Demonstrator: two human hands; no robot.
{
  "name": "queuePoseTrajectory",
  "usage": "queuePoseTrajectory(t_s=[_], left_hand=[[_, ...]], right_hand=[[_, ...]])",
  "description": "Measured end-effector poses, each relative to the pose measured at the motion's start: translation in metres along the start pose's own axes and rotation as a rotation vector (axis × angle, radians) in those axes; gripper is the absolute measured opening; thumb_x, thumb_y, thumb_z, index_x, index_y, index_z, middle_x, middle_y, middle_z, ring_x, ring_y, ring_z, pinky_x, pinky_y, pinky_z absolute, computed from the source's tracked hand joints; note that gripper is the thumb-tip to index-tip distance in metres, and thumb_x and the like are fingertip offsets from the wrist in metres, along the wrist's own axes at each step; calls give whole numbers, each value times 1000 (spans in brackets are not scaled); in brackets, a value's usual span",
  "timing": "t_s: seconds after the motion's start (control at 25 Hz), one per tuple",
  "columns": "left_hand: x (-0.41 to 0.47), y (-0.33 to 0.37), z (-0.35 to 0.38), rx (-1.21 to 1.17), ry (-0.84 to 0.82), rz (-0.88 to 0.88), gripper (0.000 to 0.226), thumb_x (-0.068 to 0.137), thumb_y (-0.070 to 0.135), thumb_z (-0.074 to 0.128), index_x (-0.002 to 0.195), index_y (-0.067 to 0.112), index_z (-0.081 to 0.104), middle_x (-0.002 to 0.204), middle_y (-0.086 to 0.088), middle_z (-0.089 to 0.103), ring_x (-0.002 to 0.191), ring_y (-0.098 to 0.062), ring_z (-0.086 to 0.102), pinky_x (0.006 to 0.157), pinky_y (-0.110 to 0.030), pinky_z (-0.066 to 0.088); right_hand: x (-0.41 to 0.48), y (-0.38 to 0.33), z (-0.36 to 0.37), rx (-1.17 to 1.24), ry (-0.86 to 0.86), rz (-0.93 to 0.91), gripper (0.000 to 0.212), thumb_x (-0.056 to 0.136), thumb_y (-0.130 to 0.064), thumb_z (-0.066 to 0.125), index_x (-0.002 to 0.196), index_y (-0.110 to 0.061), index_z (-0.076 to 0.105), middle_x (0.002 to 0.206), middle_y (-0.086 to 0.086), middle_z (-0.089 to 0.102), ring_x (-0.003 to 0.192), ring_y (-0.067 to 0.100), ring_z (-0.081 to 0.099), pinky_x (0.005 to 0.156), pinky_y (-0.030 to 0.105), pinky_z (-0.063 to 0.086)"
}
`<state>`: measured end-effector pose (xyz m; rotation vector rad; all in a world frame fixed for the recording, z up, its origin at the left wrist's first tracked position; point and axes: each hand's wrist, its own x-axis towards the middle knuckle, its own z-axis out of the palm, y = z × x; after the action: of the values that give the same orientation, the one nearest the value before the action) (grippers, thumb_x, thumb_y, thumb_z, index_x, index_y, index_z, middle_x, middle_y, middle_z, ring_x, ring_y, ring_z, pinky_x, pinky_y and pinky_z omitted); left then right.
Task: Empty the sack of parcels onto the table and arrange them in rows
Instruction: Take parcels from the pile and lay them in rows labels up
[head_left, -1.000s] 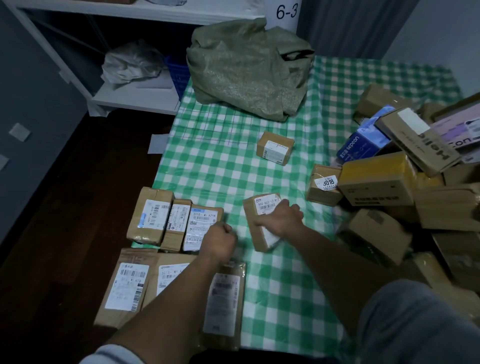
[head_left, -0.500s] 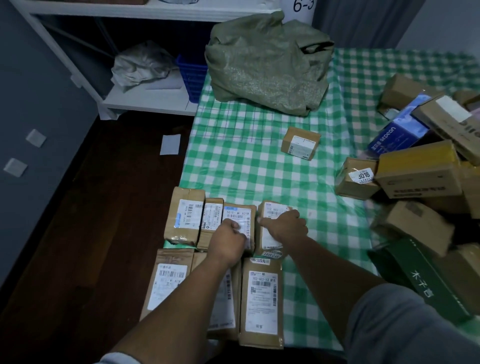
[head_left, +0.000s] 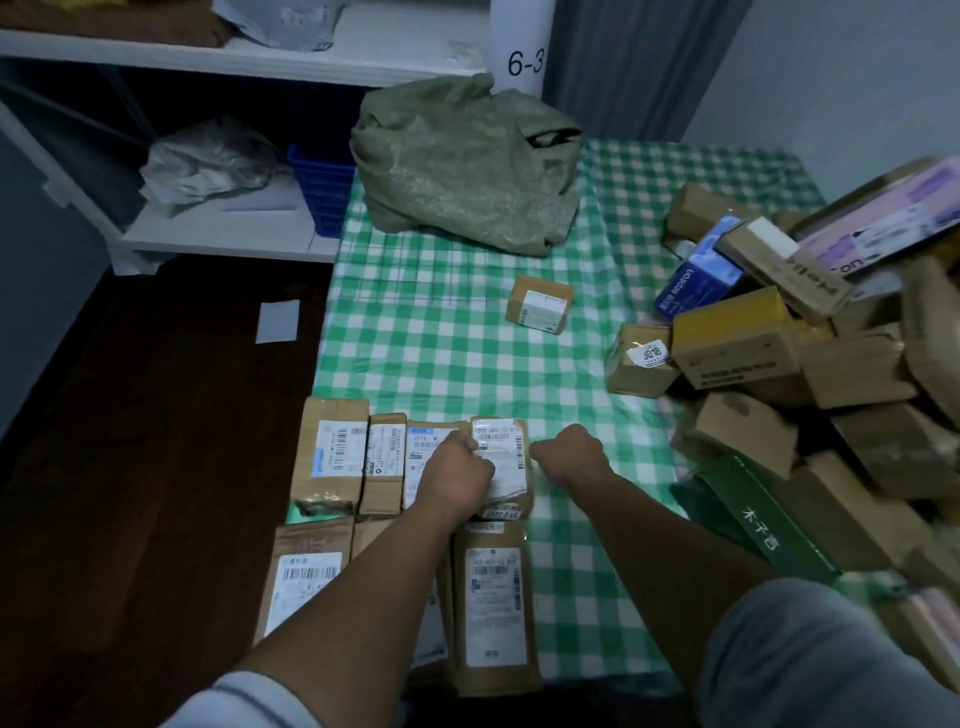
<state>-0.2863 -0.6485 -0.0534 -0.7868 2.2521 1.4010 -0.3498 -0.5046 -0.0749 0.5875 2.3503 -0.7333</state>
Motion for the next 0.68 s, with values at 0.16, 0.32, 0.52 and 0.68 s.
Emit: queuePoseTrajectory(t_s=[0.16,0.32,0.52,0.68], left_hand=[[-13,36,30,-5,-51,66,36,91,8,54,126,10,48,90,-6,56,81,-25,56,69,-31,43],[-22,58,62,-27,-89,86,44,87,8,54,129,7,45,99,-22,62,75,-24,51,62,-30,40],[-36,73,111,-9,-104,49,51,88,12,56,137,9,42,112,-22,65,98,-39,65,65,-36,46],[-51,87,158,21,-99,30,50,89,14,55,136,8,43,118,-23,65,100,-38,65,71,-37,50]], right_hand=[[2,31,-48,-41,101,32,56,76,-37,62,125,-10,56,132,19,55,117,38,56,96,39,51],[11,65,-95,-97,178,30,60,79,-36,63,131,-9,52,137,20,52,122,38,53,98,38,49],[27,139,-126,-175,133,108,77,77,-47,67,141,-9,47,141,20,48,127,37,49,105,37,44],[36,189,-156,-310,158,81,70,89,-37,66,142,0,39,139,23,47,127,38,48,102,41,44]])
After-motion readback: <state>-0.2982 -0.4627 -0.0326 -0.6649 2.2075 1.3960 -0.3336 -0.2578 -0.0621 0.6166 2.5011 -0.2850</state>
